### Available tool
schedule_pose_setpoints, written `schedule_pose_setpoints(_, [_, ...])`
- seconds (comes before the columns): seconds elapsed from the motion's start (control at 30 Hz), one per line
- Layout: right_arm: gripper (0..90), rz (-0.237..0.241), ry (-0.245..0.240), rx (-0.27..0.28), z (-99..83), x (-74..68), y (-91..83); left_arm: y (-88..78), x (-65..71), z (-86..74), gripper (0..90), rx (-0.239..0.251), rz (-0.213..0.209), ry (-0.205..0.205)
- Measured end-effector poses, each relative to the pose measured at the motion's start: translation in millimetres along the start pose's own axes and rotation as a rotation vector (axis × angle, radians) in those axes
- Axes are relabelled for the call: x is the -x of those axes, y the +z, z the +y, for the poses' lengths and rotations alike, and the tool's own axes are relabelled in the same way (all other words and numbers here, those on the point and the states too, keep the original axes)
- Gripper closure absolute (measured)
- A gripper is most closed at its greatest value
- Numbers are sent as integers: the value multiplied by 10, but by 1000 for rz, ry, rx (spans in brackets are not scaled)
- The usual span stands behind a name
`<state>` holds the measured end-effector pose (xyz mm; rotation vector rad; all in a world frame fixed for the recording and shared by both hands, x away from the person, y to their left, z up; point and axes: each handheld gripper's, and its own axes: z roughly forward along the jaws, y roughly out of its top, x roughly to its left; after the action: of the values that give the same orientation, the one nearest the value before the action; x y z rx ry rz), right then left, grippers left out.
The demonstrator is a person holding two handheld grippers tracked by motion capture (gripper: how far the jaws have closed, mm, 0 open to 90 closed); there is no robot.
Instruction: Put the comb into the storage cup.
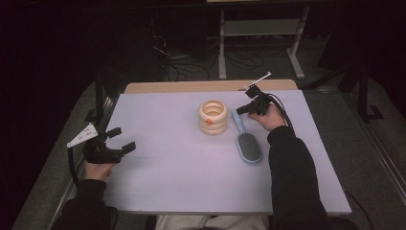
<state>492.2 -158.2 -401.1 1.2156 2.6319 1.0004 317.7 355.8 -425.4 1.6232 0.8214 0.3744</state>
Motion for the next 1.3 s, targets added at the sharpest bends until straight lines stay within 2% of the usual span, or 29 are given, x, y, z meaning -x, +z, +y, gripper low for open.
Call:
schedule_pose_setpoints(0.1, [885,1,5,-29,12,-15,68,0,-3,-1,0,-1,-2,-1])
schedule_pose_setpoints(0.27, [885,5,15,-33,2,-12,151,8,-7,-2,0,-7,-4,1])
schedule_pose_setpoints(0.4, [883,8,17,-57,-3,-31,228,6,-7,-3,0,-9,-5,1])
schedule_pose_setpoints(0.47, [848,7,18,-66,-6,-38,260,5,0,-1,0,-9,3,9])
schedule_pose_setpoints(0.57, [876,7,19,-85,-6,-45,304,3,1,2,0,-3,7,10])
schedule_pose_setpoints(0.67, [887,-21,21,-99,-3,-45,341,5,-4,-1,0,-6,5,9])
schedule_pose_setpoints(1.03, [889,-52,34,-93,38,-38,373,8,-4,-1,0,-6,2,8])
schedule_pose_setpoints(1.3, [889,-106,24,-142,53,-59,454,3,-4,0,0,-3,2,8])
